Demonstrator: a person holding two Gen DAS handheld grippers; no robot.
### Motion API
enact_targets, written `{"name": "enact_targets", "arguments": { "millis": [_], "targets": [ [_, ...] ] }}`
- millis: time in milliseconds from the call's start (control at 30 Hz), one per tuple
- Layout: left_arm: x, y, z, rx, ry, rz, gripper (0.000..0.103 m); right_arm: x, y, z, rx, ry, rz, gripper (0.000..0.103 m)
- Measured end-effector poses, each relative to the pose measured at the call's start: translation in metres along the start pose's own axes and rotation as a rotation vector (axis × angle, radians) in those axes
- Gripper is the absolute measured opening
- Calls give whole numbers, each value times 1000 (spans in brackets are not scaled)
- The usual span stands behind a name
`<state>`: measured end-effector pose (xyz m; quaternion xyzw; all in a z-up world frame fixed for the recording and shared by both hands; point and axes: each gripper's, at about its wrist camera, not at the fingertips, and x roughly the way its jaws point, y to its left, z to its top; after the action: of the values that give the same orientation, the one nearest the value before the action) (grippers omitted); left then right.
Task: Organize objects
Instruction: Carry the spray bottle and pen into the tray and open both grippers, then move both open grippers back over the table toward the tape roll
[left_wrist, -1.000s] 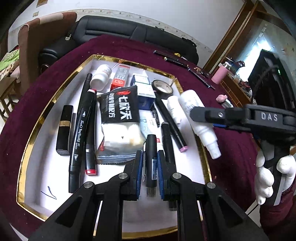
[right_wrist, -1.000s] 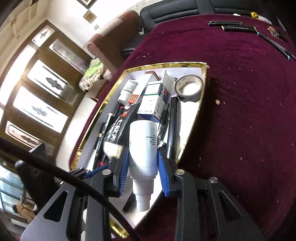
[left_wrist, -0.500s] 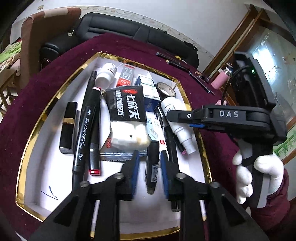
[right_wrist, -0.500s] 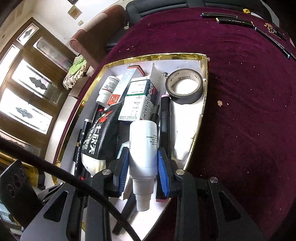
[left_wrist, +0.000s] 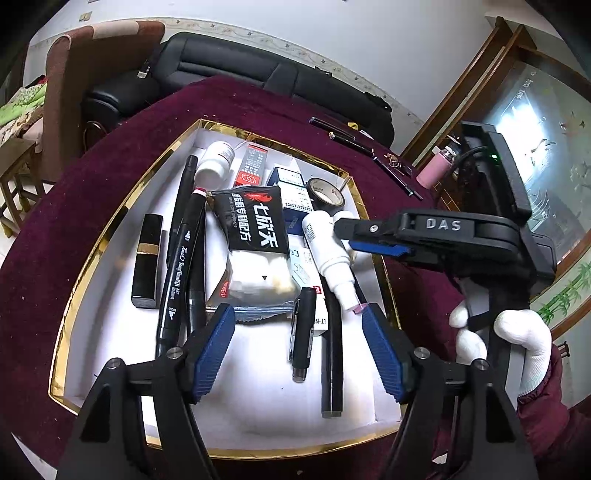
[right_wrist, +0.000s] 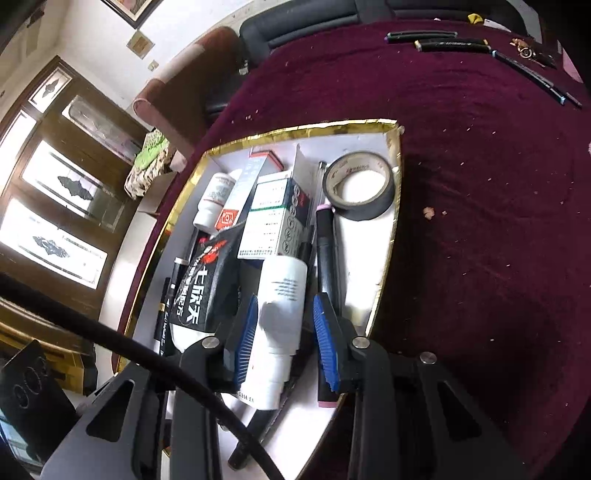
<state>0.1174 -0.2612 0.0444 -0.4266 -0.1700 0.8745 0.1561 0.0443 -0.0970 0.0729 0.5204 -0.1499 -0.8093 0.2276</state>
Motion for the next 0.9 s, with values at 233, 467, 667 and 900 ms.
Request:
{"name": "enact_targets", "arguments": {
  "millis": [233,467,667,900],
  "targets": [
    [-1,-4,0,-32,-7,-50,73,-14,-11,-2,21,-31,18,33],
    [-9,-21,2,-10,-15,-89,80,-38,-31,-8,40,-75,38,33],
    [-9,-48,1,61,-2,-106,80,-92,-74,-22,66,-184,7,33],
    [2,-88,1,120,17,-162,80,-159,-165,-50,161,-263,-163,40]
  ]
}}
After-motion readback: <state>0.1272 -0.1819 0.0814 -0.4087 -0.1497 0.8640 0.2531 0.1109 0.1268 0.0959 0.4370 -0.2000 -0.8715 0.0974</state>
